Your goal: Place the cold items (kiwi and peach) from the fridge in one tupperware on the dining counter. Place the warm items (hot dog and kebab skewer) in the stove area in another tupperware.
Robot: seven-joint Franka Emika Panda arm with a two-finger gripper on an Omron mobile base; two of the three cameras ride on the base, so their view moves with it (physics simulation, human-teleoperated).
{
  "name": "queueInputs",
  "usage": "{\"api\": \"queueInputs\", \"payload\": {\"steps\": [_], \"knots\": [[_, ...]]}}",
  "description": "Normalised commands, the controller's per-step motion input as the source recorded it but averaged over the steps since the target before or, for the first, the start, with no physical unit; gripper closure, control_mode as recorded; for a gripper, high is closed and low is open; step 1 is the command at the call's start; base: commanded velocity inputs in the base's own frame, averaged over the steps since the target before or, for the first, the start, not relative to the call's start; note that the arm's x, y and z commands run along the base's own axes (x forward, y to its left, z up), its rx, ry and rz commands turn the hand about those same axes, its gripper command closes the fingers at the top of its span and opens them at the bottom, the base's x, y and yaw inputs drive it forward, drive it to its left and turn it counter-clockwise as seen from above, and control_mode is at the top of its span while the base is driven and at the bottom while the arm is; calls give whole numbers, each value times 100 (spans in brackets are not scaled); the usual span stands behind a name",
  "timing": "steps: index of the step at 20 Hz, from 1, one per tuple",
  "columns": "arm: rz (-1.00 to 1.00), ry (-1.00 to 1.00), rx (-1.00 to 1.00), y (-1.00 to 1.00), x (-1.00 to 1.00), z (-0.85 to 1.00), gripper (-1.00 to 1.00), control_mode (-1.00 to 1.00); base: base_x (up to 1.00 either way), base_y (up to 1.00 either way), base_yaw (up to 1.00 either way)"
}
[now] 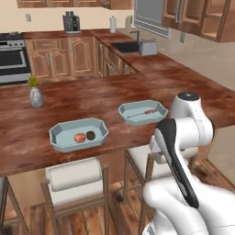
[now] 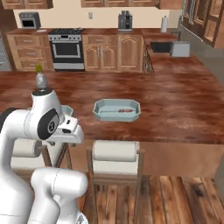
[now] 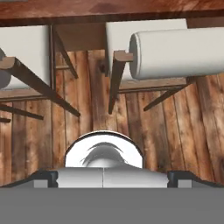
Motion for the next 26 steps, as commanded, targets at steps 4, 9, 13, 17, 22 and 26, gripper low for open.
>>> {"api": "queueInputs", "payload": {"steps": [4, 9, 13, 17, 22, 26], "knots": [[0, 0, 0, 0, 0, 0, -100, 100, -37, 100, 1], [0, 0, 0, 0, 0, 0, -100, 100, -23, 100, 5], [0, 0, 0, 0, 0, 0, -100, 100, -23, 100, 8], [0, 0, 0, 0, 0, 0, -100, 100, -37, 100, 11], [0, 0, 0, 0, 0, 0, -100, 100, -29, 100, 8], [0, 0, 0, 0, 0, 0, -100, 100, -24, 100, 8]]}}
